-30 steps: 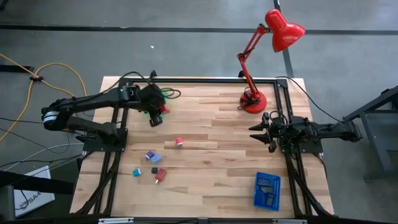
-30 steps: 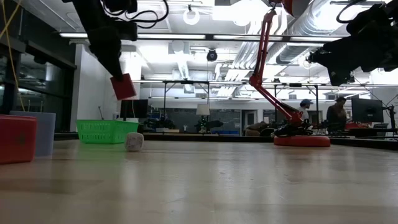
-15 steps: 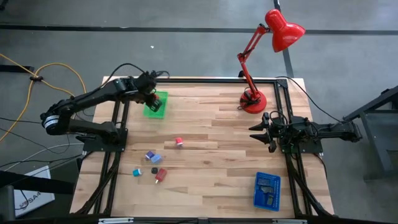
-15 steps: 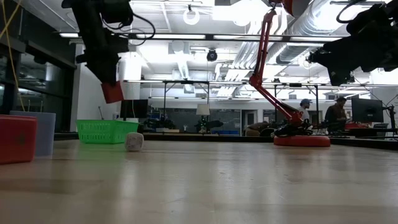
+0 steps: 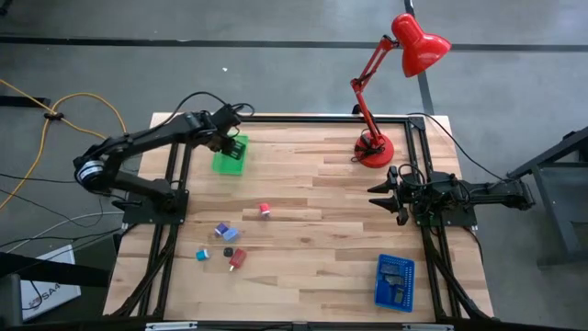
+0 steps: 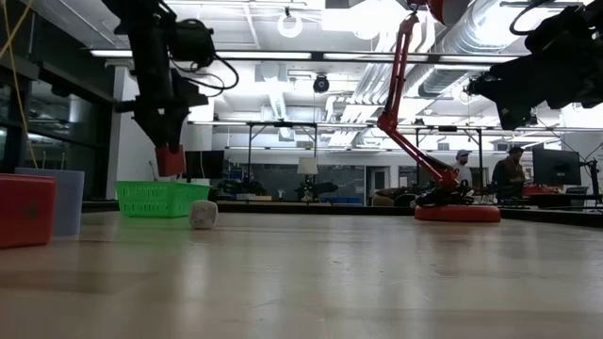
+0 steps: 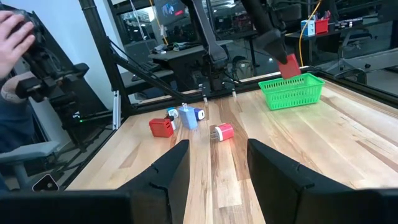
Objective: Pick & Place Office items
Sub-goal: Put the top red charger adapter into the green bin
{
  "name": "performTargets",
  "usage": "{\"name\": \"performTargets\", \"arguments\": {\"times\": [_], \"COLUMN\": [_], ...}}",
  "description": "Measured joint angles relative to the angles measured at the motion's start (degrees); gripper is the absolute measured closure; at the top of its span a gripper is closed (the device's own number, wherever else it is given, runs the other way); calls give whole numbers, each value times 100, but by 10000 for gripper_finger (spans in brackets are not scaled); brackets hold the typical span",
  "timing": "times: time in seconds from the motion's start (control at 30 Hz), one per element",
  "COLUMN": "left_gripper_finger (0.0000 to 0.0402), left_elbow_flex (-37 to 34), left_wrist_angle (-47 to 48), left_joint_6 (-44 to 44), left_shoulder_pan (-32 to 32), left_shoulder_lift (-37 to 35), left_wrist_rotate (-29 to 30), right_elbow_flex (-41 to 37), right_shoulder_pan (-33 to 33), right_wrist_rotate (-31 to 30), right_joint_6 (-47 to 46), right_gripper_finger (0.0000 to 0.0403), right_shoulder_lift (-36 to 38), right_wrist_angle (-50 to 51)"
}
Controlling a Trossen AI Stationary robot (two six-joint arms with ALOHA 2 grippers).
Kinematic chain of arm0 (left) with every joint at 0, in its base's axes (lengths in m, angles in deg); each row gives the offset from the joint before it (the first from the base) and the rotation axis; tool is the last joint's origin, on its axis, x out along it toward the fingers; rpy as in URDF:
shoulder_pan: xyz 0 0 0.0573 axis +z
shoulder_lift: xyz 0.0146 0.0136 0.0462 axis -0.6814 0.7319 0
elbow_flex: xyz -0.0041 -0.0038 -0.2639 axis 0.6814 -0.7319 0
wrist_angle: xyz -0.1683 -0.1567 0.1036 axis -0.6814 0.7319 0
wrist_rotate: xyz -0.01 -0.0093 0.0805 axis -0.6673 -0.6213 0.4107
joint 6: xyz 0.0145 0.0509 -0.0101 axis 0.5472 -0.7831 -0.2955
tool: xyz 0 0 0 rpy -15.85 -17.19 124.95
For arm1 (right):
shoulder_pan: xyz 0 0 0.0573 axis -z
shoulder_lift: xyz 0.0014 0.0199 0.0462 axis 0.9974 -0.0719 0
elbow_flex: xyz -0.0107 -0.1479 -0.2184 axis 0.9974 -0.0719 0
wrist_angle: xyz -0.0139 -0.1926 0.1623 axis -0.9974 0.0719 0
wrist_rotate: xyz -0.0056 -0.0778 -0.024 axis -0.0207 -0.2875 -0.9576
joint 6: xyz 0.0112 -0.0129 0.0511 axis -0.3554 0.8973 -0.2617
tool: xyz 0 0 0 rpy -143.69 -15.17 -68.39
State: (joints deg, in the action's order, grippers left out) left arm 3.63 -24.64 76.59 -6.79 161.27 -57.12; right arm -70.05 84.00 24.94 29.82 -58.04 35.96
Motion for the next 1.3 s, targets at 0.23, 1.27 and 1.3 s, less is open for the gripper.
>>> {"name": "performTargets", "arguments": {"times": [0.23, 1.27, 1.3], "left_gripper_finger": [284, 250, 250], "left_elbow_flex": [2, 0, 0], "left_wrist_angle": [-192, -436, -436], "left_joint_6": [0, -90, -94], "left_shoulder_pan": [286, 450, 450], "left_shoulder_lift": [583, 1264, 1264], "left_wrist_rotate": [24, -28, -28], "right_elbow_flex": [2, 0, 1], "right_shoulder_pan": [-2, 1, -1], "right_wrist_rotate": [0, 0, 0], "right_joint_6": [0, 0, 0], "right_gripper_finger": [256, 256, 256], "right_shoulder_lift": [2, 2, 0], "right_wrist_angle": [0, 0, 0]}}
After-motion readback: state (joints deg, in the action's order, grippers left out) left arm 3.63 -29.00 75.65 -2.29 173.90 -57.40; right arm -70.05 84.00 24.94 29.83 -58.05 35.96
